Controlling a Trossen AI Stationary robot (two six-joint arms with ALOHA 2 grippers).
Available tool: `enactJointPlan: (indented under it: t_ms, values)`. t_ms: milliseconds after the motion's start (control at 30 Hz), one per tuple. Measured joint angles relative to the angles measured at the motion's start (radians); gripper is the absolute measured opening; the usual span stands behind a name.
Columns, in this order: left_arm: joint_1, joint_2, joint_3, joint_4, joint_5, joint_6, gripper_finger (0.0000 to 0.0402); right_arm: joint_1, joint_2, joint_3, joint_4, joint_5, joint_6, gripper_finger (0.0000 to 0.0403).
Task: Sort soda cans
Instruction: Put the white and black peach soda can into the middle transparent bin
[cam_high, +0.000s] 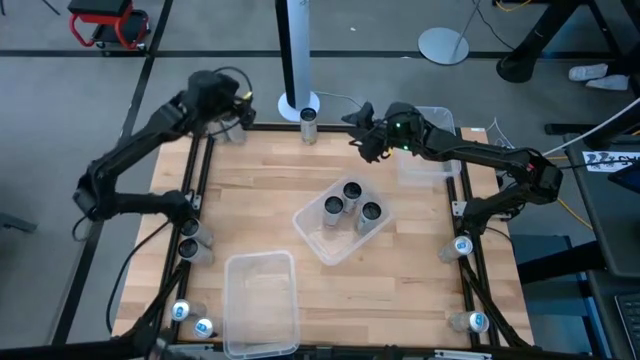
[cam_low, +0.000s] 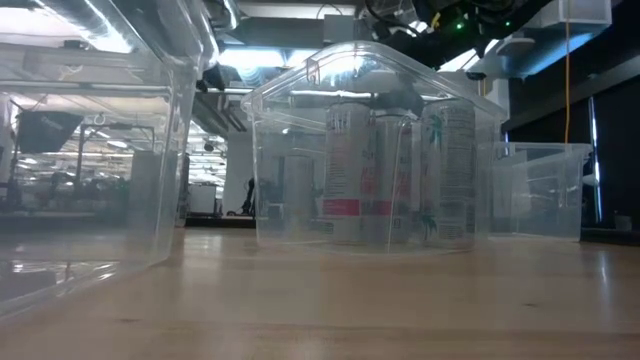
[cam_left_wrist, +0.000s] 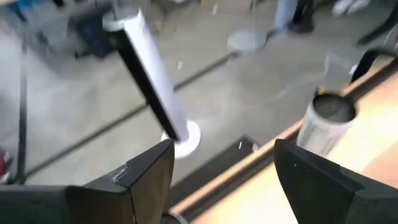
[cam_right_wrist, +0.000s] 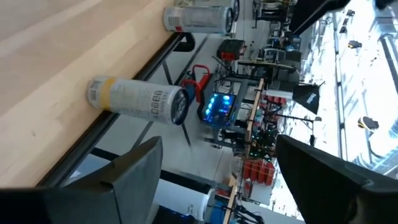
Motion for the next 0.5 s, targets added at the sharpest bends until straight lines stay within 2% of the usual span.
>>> enactJointPlan:
  t_ms: [200,500]
  values:
    - [0.087,0.152,0.104,-0.148,-0.003,-0.003,0.0265,0.0,0.0,0.0,-0.074,0.0,0.0,0.0312]
    - [0.161,0.261,0.115,-0.297,-0.002,0.001,0.0265,0.0,0.0,0.0,-0.148,0.0,-0.001,0.0312]
